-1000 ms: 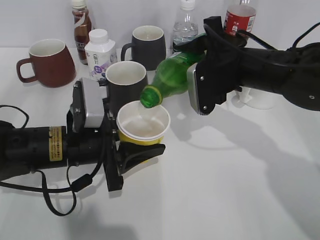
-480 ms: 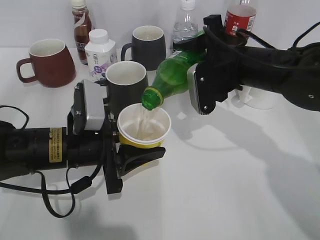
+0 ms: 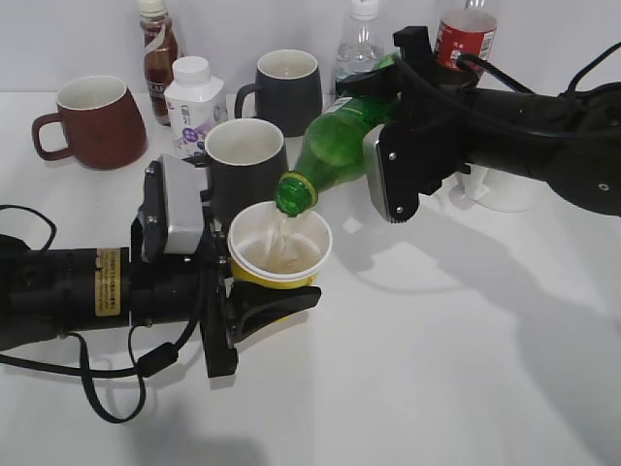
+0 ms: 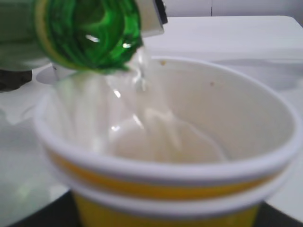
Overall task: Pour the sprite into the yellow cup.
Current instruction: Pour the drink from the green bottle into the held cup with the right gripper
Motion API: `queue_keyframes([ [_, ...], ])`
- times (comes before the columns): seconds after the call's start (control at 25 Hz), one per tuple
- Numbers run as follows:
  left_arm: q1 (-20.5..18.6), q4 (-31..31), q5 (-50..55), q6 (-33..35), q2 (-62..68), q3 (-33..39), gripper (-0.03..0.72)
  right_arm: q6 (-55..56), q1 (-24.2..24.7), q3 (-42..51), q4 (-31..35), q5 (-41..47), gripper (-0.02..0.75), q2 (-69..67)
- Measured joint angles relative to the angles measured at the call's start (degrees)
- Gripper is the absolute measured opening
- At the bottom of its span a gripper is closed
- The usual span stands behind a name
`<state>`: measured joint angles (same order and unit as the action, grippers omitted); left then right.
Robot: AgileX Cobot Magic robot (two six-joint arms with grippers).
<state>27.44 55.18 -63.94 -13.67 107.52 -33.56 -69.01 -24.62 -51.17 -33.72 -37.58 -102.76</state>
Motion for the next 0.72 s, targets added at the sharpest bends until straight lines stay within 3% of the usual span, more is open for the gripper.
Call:
queue_keyframes([
  [0.72,0.00,0.13,0.20,0.00,0.00,0.11,0.367,-0.39,0.00,0.00,0.00,-0.50,0.427,0.00],
])
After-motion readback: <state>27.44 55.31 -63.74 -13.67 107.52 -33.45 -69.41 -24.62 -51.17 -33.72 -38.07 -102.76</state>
